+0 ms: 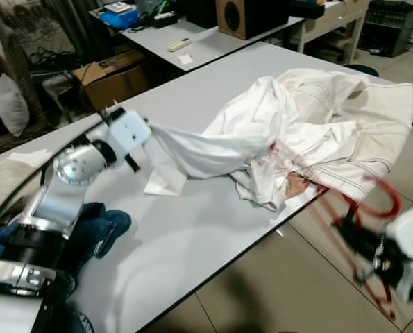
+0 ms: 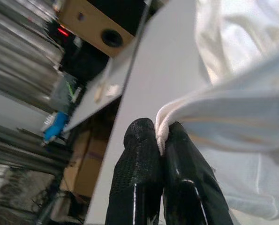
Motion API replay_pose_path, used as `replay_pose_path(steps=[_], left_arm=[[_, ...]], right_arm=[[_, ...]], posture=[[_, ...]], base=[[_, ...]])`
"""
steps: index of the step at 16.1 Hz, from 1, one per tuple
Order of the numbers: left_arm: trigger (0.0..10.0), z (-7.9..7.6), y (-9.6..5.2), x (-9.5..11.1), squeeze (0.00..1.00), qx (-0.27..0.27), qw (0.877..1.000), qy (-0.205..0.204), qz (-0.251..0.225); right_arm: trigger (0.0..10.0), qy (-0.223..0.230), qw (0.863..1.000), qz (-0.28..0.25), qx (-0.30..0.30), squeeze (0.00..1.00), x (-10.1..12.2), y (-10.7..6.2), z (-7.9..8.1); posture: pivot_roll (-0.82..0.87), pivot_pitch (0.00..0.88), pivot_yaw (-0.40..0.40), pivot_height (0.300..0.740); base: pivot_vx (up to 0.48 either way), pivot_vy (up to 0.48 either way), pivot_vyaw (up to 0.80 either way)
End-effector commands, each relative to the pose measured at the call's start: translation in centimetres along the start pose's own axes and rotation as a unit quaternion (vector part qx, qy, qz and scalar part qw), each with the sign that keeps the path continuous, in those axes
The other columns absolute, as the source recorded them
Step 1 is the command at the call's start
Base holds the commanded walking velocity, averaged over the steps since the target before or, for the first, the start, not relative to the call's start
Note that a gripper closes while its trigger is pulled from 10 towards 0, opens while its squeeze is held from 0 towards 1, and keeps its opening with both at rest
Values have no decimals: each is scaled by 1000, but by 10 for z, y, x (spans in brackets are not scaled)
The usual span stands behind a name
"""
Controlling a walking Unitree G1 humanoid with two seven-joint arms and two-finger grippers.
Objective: Hang hanger
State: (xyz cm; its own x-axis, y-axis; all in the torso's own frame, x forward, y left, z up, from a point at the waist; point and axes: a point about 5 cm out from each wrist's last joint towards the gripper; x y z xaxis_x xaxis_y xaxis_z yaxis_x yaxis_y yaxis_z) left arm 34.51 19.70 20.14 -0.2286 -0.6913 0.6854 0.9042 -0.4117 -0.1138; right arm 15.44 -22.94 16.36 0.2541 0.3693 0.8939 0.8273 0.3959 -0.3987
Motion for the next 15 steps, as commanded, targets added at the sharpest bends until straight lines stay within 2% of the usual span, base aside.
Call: replay_pose_path(steps=[1, 3, 4, 5, 7, 9, 10, 11, 12, 13, 14, 15], left_arm=[[0, 11, -2, 3, 0, 18, 1000, -3, -9], [0, 12, -1, 7, 0, 18, 1000, -9, -20], [0, 11, -1, 10, 0, 14, 999, -14, -30], [0, 6, 1, 16, 0, 1, 999, -23, -44], [0, 2, 4, 20, 0, -14, 998, -26, -54], [0, 4, 6, 26, 0, -22, 997, -16, -67], [0, 9, 7, 31, 0, -13, 997, -13, -76], [0, 17, 8, 38, 0, 4, 995, -21, -94], [0, 20, 9, 41, 0, 12, 994, -32, -102], [0, 20, 10, 42, 0, 13, 994, -37, -104], [0, 19, 12, 43, 0, 8, 994, -36, -101], [0, 19, 14, 42, 0, 8, 994, -35, -99]], right_arm=[[10000, -8, 999, 36, 25, 0, -4, -3, 8], [10000, -10, 998, 55, 6, 0, -10, -4, 8], [10000, -30, 998, 62, 1, 0, -11, -5, 10], [10000, -56, 996, 59, 20, 0, -10, -5, 18], [10000, -62, 996, 47, 44, 0, -6, -4, 25], [10000, -99, 984, 130, 70, 0, -19, -13, 28], [10000, -127, 978, 163, 43, 0, -24, -17, 19], [10000, -132, 985, 110, -30, 0, -11, -16, 3], [10000, -108, 992, 43, -50, 0, 3, -13, 2], [10000, -98, 994, 14, -49, 0, 10, -13, 3], [10000, -68, 997, -25, -7, 0, 18, -14, 15], [10000, -63, 997, -12, 30, 0, 16, -16, 23]], posture=[[-228, 0, 195, 740], [-229, 0, 197, 740], [-229, 0, 200, 740], [-228, 0, 208, 740], [-225, 0, 214, 740], [-221, 0, 223, 740], [-221, 0, 228, 740], [-224, 0, 234, 740], [-225, 0, 238, 740], [-225, 0, 238, 740], [-224, 0, 239, 740], [-223, 0, 240, 740]], base=[[0, 0, 0], [0, 0, 0], [0, 0, 0], [0, 0, 0], [0, 0, 0], [0, 0, 0], [0, 0, 0], [0, 0, 0], [0, 0, 0], [0, 0, 0], [0, 0, 0], [0, 0, 0]])
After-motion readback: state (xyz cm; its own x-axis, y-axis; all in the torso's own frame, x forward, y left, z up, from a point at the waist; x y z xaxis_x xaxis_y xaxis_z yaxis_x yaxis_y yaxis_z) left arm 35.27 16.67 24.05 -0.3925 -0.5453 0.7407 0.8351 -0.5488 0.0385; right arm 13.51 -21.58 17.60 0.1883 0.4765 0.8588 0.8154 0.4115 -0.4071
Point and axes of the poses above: a point about 5 cm out from each wrist's last joint towards the gripper, its own y axis pointing out of the wrist towards the gripper, its own x axis along the axis of the wrist's last joint, z = x × y, and after that the axes turned 1 degree about y, right-handed
